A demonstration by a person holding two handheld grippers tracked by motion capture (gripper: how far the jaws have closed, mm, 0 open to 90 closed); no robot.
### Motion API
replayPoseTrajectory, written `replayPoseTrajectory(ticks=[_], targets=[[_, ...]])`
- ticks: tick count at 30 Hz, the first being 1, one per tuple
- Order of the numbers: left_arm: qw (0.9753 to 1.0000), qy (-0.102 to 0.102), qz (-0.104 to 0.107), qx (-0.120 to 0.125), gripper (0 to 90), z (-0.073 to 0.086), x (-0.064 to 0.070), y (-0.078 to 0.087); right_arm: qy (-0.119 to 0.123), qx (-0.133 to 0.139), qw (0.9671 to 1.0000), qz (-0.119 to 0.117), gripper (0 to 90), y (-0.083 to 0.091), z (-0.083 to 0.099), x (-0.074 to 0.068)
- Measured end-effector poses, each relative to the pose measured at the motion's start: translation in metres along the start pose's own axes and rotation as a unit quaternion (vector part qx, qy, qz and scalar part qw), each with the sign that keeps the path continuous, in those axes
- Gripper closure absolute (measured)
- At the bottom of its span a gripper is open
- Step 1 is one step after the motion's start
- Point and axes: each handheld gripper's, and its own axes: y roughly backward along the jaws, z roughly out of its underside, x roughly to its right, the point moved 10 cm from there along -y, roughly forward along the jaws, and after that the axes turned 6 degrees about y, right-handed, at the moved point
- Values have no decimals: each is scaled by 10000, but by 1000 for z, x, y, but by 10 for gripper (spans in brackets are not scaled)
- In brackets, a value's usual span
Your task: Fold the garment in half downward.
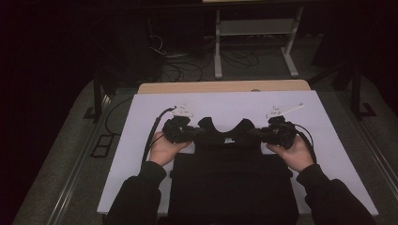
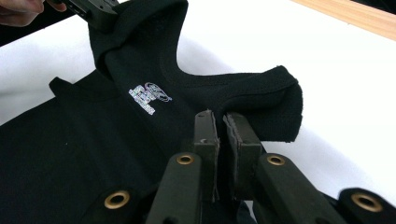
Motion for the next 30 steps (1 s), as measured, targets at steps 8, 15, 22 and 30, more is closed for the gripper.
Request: replayPoseTrajectory(ticks=[8,15,22,30], targets=[[9999,-27,80,-61,859,8,4,3,26,-26,10000,-39,820,3,5,-8],[9995,-52,150,-268,859,18,6,6,34,-91,9999,-75,820,6,7,-17],[9991,-73,346,-247,858,23,20,10,26,-131,9998,-154,820,9,10,-26],[9985,-206,399,-305,859,33,34,16,64,-154,9995,-261,818,16,17,-36]])
